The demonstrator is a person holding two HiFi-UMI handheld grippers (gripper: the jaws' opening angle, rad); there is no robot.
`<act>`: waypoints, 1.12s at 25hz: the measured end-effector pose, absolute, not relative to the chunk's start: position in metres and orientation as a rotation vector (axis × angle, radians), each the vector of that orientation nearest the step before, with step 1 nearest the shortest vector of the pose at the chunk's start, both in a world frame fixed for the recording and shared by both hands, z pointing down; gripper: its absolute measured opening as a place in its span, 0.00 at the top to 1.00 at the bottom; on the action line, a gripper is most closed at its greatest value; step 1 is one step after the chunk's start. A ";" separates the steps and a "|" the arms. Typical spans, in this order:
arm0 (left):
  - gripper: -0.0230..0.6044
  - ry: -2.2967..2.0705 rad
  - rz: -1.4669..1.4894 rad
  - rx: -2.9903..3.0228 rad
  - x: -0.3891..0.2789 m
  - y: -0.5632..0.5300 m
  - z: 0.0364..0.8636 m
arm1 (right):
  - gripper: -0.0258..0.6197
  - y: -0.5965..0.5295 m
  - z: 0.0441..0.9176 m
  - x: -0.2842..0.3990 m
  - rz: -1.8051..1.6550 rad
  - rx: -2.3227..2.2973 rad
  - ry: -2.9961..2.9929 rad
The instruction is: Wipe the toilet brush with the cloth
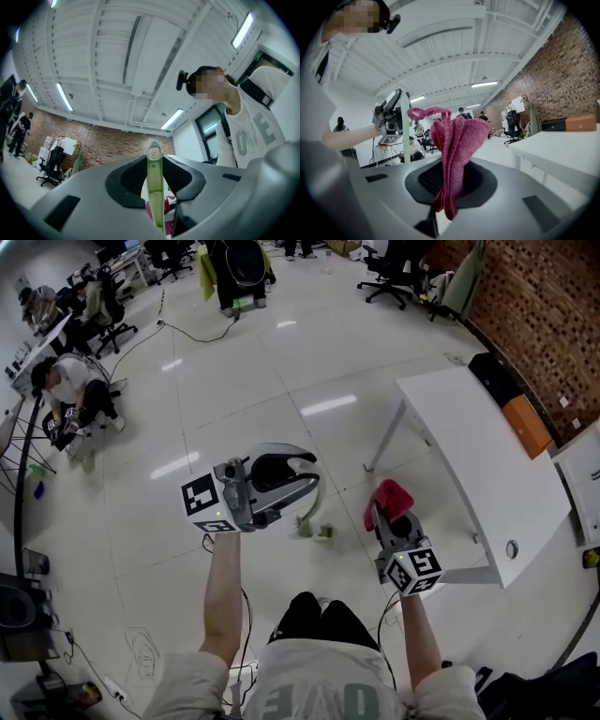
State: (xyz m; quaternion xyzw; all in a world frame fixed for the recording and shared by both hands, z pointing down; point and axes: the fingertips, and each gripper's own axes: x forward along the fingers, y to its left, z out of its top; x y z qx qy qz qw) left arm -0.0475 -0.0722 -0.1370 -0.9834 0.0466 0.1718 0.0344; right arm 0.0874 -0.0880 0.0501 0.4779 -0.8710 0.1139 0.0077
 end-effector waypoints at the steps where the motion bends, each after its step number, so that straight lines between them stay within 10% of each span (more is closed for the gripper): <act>1: 0.79 0.091 0.518 -3.009 -0.043 -0.075 -0.115 | 0.91 -0.095 0.073 0.088 0.334 1.476 -2.736; 15: 0.79 -0.060 0.549 -3.001 -0.002 -0.180 0.351 | 0.91 -0.166 0.536 0.127 0.424 1.547 -2.754; 28: 0.79 -0.064 0.563 -3.133 0.025 -0.191 0.487 | 0.91 -0.161 0.644 0.149 0.576 1.601 -2.739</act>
